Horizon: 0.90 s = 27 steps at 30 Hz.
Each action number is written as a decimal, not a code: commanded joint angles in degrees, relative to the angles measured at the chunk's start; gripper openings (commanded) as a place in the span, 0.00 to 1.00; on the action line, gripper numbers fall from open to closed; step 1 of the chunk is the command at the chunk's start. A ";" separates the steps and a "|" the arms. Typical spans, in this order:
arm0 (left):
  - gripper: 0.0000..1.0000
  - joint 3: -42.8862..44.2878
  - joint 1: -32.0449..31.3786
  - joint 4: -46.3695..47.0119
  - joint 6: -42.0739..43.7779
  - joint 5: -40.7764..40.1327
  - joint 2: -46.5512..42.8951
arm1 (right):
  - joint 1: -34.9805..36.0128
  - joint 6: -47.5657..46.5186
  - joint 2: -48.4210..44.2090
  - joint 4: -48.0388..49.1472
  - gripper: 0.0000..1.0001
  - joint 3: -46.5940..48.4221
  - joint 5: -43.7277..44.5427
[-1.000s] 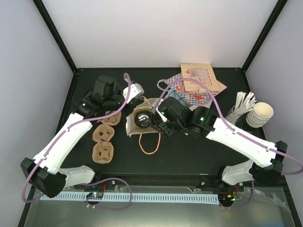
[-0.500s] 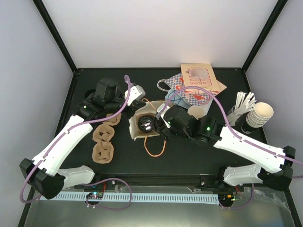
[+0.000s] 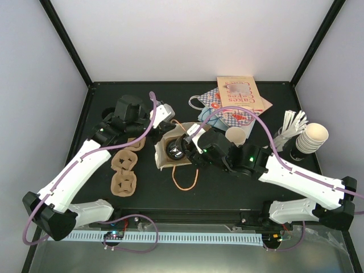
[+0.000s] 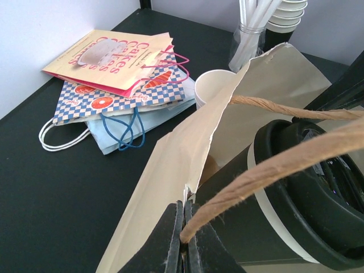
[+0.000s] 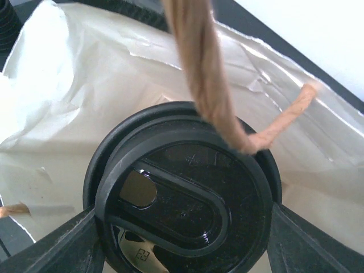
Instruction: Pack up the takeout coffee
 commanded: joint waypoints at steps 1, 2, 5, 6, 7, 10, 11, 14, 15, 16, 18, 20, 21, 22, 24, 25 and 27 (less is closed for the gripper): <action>0.01 0.94 -0.38 1.31 0.01 0.62 -1.12 | 0.87 -2.58 -1.12 5.10 0.68 -0.08 3.17; 0.02 0.95 -0.41 1.17 0.07 0.61 -1.26 | 1.09 -2.66 -1.14 5.69 0.68 -0.13 4.40; 0.02 0.91 -0.37 0.94 0.47 0.68 -1.62 | 1.32 -3.06 -1.36 7.72 0.68 -0.80 6.57; 0.01 0.87 -0.38 0.83 0.65 0.63 -1.71 | 1.37 -2.97 -1.43 8.48 0.68 -1.16 7.06; 0.02 0.87 -0.40 0.77 0.79 0.56 -1.84 | 1.43 -2.80 -1.59 9.22 0.68 -1.63 7.22; 0.02 0.87 -0.46 0.67 0.95 0.45 -2.05 | 1.44 -2.34 -2.42 11.89 0.68 -3.66 6.73; 0.02 0.88 -0.48 0.63 0.99 0.43 -2.02 | 1.39 -2.33 -2.86 12.95 0.68 -4.60 6.44; 0.02 0.87 -0.43 0.83 0.91 0.55 -2.20 | 1.44 -3.73 -4.36 15.83 0.68 -7.30 4.12; 0.02 0.87 -0.47 0.98 0.89 0.60 -2.24 | 1.36 -4.44 -4.90 17.01 0.68 -8.40 3.61; 0.02 0.91 -0.58 0.98 0.85 0.62 -2.25 | 1.47 -4.96 -5.21 17.94 0.68 -9.30 3.54; 0.02 0.95 -0.59 1.10 0.75 0.76 -2.22 | 1.60 -6.45 -5.47 19.13 0.68 -10.50 3.35; 0.02 1.04 -0.68 1.02 0.73 0.92 -2.23 | 1.78 -7.53 -5.39 19.80 0.67 -11.29 3.94; 0.01 1.04 -0.73 1.00 0.73 1.07 -2.25 | 1.91 -8.08 -5.11 19.77 0.68 -11.36 4.11; 0.02 1.00 -0.83 1.00 0.77 1.11 -2.37 | 2.00 -8.70 -4.77 19.44 0.68 -11.26 4.15; 0.02 0.87 -0.96 1.02 0.66 1.02 -2.46 | 2.12 -9.52 -3.59 18.52 0.68 -10.88 4.41; 0.02 0.80 -1.03 0.98 0.58 0.97 -2.46 | 2.22 -9.72 -2.99 17.98 0.68 -10.69 4.71; 0.02 0.67 -1.30 0.88 0.31 0.87 -2.47 | 2.84 -10.15 -1.86 16.96 0.68 -10.60 6.03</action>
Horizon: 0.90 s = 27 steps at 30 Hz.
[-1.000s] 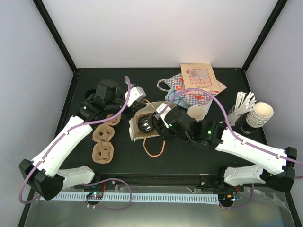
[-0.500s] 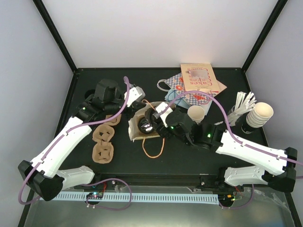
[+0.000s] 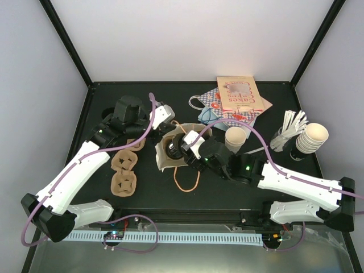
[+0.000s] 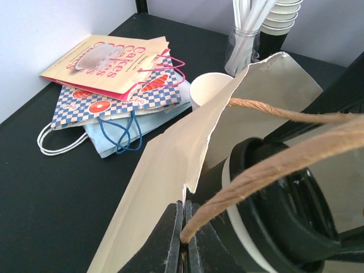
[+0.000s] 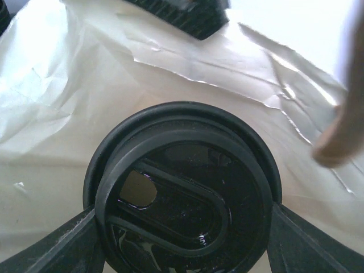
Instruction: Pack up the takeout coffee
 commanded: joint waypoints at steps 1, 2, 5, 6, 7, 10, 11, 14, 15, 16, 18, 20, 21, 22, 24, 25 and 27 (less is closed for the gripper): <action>0.02 0.57 -0.87 1.08 -0.27 0.46 -1.57 | 1.58 -2.19 2.25 0.53 0.68 0.47 3.47; 0.01 0.46 -1.05 1.05 -0.46 -0.01 -1.52 | 2.23 -2.46 2.77 0.26 0.68 0.18 4.46; 0.02 0.25 -1.79 0.71 -0.59 -0.86 -1.30 | 4.07 -3.31 4.17 -0.47 0.69 -0.45 7.31; 0.02 0.16 -2.08 0.59 -0.58 -1.11 -1.26 | 4.63 -3.53 4.58 -0.66 0.70 -0.70 8.02; 0.02 0.12 -2.23 0.49 -0.51 -1.32 -1.30 | 5.27 -3.76 5.01 -0.84 0.70 -0.97 8.50; 0.02 0.09 -2.88 0.14 0.19 -1.38 -1.39 | 7.78 -5.06 5.59 -0.66 0.71 -2.11 9.12; 0.02 0.13 -3.03 -0.06 0.54 -1.35 -1.47 | 8.56 -5.56 5.72 -0.32 0.71 -2.67 9.26; 0.01 0.12 -3.44 -0.82 1.52 -0.71 -1.77 | 10.66 -7.51 6.09 0.40 0.72 -4.01 8.45; 0.02 0.08 -3.49 -1.23 1.86 -0.31 -1.94 | 11.24 -8.14 6.29 0.43 0.72 -4.28 8.17; 0.02 0.00 -3.59 -1.63 2.30 -0.09 -2.07 | 11.56 -8.88 6.48 0.35 0.73 -4.54 7.60; 0.02 -0.37 -3.91 -2.33 2.88 0.56 -2.41 | 12.00 -9.92 7.11 -0.05 0.74 -4.72 7.30; 0.02 -1.03 -4.46 -2.86 3.33 1.16 -2.98 | 12.12 -10.84 7.90 -0.91 0.74 -4.53 7.33; 0.02 -1.37 -4.68 -3.05 3.56 1.28 -3.29 | 12.12 -11.32 8.32 -1.34 0.75 -4.38 7.41; 0.02 -1.81 -4.96 -3.23 3.74 1.39 -3.73 | 12.13 -12.16 8.61 -1.71 0.75 -4.17 7.37; 0.02 -2.55 -5.35 -3.65 3.92 1.55 -4.49 | 12.11 -13.47 9.11 -2.33 0.75 -4.02 7.42; 0.01 -2.94 -5.56 -3.84 3.97 1.60 -4.87 | 12.12 -14.30 9.24 -2.40 0.75 -4.16 7.58; 0.01 -3.59 -5.84 -4.30 3.91 1.99 -5.68 | 12.13 -15.82 9.23 -2.46 0.75 -4.57 7.97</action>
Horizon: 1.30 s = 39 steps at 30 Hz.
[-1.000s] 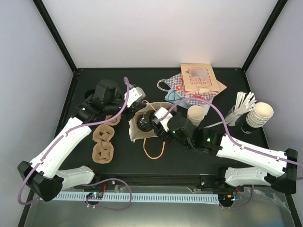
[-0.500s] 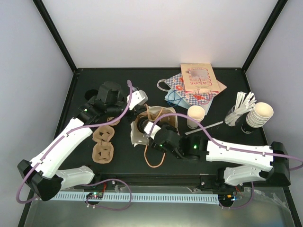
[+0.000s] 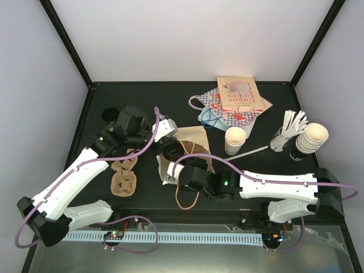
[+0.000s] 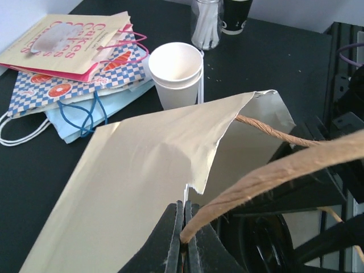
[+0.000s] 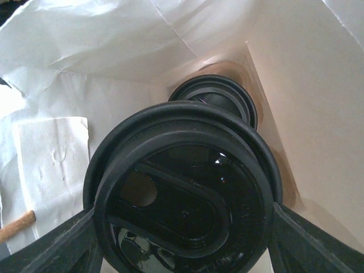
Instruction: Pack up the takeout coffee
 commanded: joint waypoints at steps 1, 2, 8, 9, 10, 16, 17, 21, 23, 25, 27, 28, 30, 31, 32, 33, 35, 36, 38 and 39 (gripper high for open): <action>0.02 -0.71 -1.05 -0.38 1.10 2.93 -2.93 | 0.30 -4.63 0.23 -1.26 0.75 -0.61 0.83; 0.02 -1.09 -1.18 -0.49 0.97 3.24 -3.35 | 0.26 -5.61 0.11 -1.14 0.75 -0.97 1.02; 0.01 -3.17 -1.95 0.21 -0.37 5.31 -6.17 | 0.85 -10.63 -1.15 1.17 0.75 -4.46 3.82; 0.02 -3.55 -2.03 0.28 -0.34 5.28 -6.57 | 0.86 -11.26 -1.50 1.81 0.75 -4.93 4.23; 0.01 -3.83 -2.05 0.27 -0.25 5.29 -6.86 | 0.91 -12.30 -1.79 2.36 0.75 -5.40 4.52; 0.02 -5.32 -2.07 0.57 -0.76 5.37 -7.97 | 0.89 -13.38 -2.50 4.45 0.70 -5.28 7.47; 0.02 -5.35 -2.05 0.70 -0.96 4.91 -8.03 | 0.89 -13.37 -3.04 4.56 0.70 -5.28 7.45; 0.02 -5.49 -2.02 1.61 -1.57 4.32 -8.33 | 0.92 -13.39 -5.53 6.09 0.71 -5.19 5.80; 0.02 -5.58 -2.11 2.47 -2.21 4.45 -8.36 | 0.90 -13.53 -5.77 6.42 0.71 -4.37 4.54; 0.02 -5.54 -2.10 3.15 -2.87 4.35 -8.26 | 0.94 -12.93 -5.53 5.17 0.71 -2.73 3.86; 0.01 -5.35 -2.09 3.29 -3.49 3.80 -8.01 | 0.90 -12.47 -6.04 3.78 0.71 -1.73 3.43; 0.02 -5.21 -2.03 3.20 -3.64 3.49 -7.84 | 0.90 -12.36 -6.50 3.20 0.71 -1.64 3.44; 0.02 -5.00 -2.09 2.80 -3.59 2.97 -7.56 | 0.91 -11.82 -7.99 1.96 0.71 -1.78 3.47; 0.01 -4.99 -2.09 2.68 -3.63 2.75 -7.48 | 0.92 -11.43 -8.74 1.04 0.72 -1.95 3.16; 0.02 -4.98 -2.03 2.68 -3.67 2.48 -7.38 | 0.90 -10.95 -9.43 0.09 0.72 -1.98 2.90; 0.02 -4.93 -2.05 2.67 -3.65 2.39 -7.43 | 0.89 -10.27 -10.00 -0.86 0.73 -1.98 2.89; 0.02 -4.89 -2.09 2.73 -3.82 2.36 -7.42 | 0.89 -8.86 -10.69 -3.07 0.72 -1.60 2.92; 0.01 -4.81 -2.08 2.76 -3.92 2.32 -7.41 | 0.89 -8.14 -10.69 -4.30 0.72 -1.40 3.28; 0.01 -4.72 -2.06 2.77 -3.96 2.51 -7.30 | 0.94 -6.92 -10.56 -6.27 0.72 -1.19 4.77; 0.02 -4.71 -2.09 2.79 -3.94 2.60 -7.25 | 0.90 -6.51 -10.49 -6.94 0.71 -1.25 5.44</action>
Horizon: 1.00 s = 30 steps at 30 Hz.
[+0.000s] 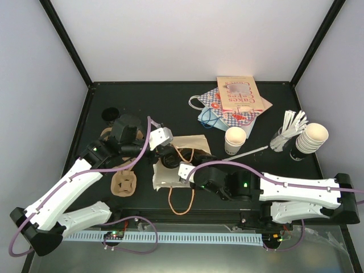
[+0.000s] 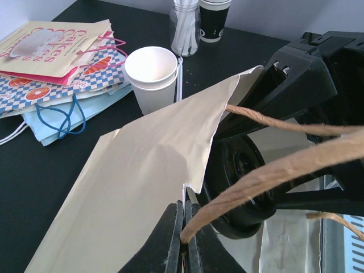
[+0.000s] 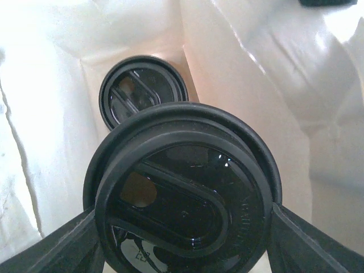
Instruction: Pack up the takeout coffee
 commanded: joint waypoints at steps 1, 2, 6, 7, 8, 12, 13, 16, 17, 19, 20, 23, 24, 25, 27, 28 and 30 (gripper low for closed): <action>0.01 1.41 -0.43 1.91 -0.81 0.30 0.00 | 0.20 3.57 -0.33 -5.17 0.71 1.44 2.81; 0.02 1.45 -0.47 1.97 -0.81 0.38 0.11 | 0.17 3.61 -0.31 -5.49 0.71 1.13 2.96; 0.02 1.62 -0.39 2.13 -1.18 1.31 0.50 | 0.19 3.13 1.36 -5.95 0.71 0.02 4.02; 0.02 1.66 -0.47 2.15 -1.21 1.57 0.54 | 0.22 2.88 1.98 -6.07 0.71 -0.04 4.41; 0.02 1.74 -0.41 2.14 -1.35 1.79 0.69 | 0.20 2.53 2.59 -6.03 0.71 -0.10 4.82; 0.02 1.85 -0.50 2.59 -2.50 2.23 0.84 | 0.21 0.01 4.52 -5.20 0.71 -0.39 6.37; 0.02 1.85 -0.50 2.86 -2.79 2.53 0.94 | 0.20 -0.71 5.04 -4.89 0.71 -0.43 6.57; 0.02 1.77 -0.49 3.64 -3.78 3.51 1.06 | 0.20 -2.48 6.85 -4.13 0.71 -0.26 7.00; 0.02 1.78 -0.52 3.71 -3.87 3.80 1.03 | 0.24 -2.93 7.21 -3.96 0.71 -0.09 7.31; 0.02 1.68 -0.49 3.80 -3.97 4.17 0.97 | 0.13 -3.45 7.88 -4.13 0.71 0.11 7.55; 0.01 1.67 -0.48 3.66 -3.86 4.26 0.99 | 0.11 -3.65 8.06 -4.17 0.71 0.04 7.60; 0.02 1.63 -0.48 3.30 -3.75 4.35 0.58 | 0.15 -3.68 7.72 -4.32 0.71 -0.06 7.27; 0.02 1.55 -0.48 3.26 -3.69 4.38 0.38 | 0.13 -3.61 7.64 -4.46 0.71 -0.04 7.19; 0.02 1.46 -0.48 3.31 -3.64 4.46 0.19 | 0.11 -3.50 7.54 -4.58 0.71 -0.02 7.17; 0.04 1.26 -0.47 3.46 -3.79 4.82 -0.19 | 0.11 -3.38 7.44 -4.86 0.71 -0.11 6.96; 0.05 1.24 -0.51 3.40 -3.80 5.03 -0.35 | 0.15 -3.30 7.47 -5.09 0.71 -0.13 6.83; 0.11 1.23 -0.46 3.39 -4.11 5.45 -0.43 | 0.15 -3.35 7.68 -5.29 0.71 -0.06 6.62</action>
